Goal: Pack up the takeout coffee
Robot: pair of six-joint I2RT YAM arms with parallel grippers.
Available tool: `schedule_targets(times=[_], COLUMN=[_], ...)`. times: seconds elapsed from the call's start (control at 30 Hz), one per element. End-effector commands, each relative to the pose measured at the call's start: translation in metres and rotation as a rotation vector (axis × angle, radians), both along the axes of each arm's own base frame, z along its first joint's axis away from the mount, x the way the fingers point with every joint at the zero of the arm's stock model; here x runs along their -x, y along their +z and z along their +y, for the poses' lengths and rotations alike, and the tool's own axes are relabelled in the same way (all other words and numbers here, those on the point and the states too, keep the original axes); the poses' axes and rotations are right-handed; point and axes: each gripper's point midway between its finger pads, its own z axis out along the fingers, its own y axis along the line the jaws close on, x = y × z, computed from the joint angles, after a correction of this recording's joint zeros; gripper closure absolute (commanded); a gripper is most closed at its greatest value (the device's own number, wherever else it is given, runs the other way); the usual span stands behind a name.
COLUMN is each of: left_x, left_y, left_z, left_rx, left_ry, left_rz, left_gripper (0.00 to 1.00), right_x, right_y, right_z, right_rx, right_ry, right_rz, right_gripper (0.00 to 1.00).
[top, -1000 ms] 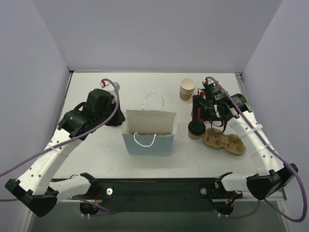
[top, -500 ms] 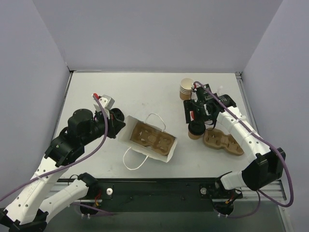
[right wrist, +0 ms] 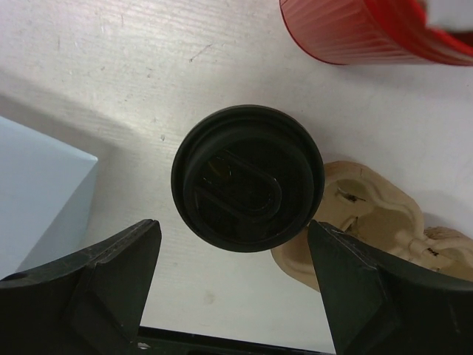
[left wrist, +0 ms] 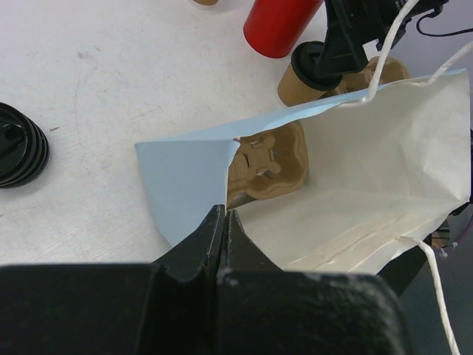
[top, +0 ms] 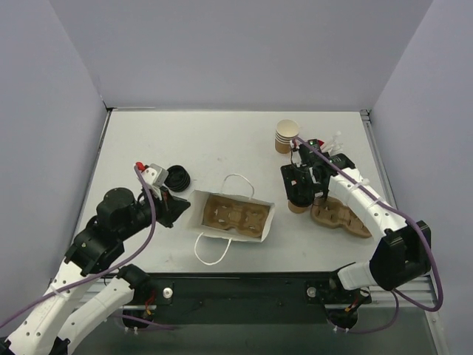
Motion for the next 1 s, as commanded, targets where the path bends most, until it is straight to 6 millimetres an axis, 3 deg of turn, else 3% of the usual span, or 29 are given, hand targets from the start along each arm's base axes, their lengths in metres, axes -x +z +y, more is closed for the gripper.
schedule_targets(times=[0.0,0.47,0.7,0.97], left_x=[0.003,0.020,0.021,0.020], left_y=[0.018,0.009,0.010,0.007], left_z=[-0.003,0.006,0.009,0.011], left_rx=[0.078,0.063,0.047,0.035], left_ry=[-0.011,-0.020,-0.014,-0.006], left_rz=[-0.049,-0.027,-0.029,-0.019], left_gripper=[1.00,1.00,1.00,1.00], right_x=[0.007,-0.001,-0.005,-0.007], right_y=[0.001,-0.007,-0.012,-0.021], right_z=[-0.002,-0.005,0.000,-0.009], right_rx=[-0.019,-0.041,-0.059,-0.008], right_ry=[0.029,0.002,-0.001,-0.037], right_rz=[-0.027,-0.026,-0.019,-0.007], right_gripper=[0.16,0.16,0.16,0.16])
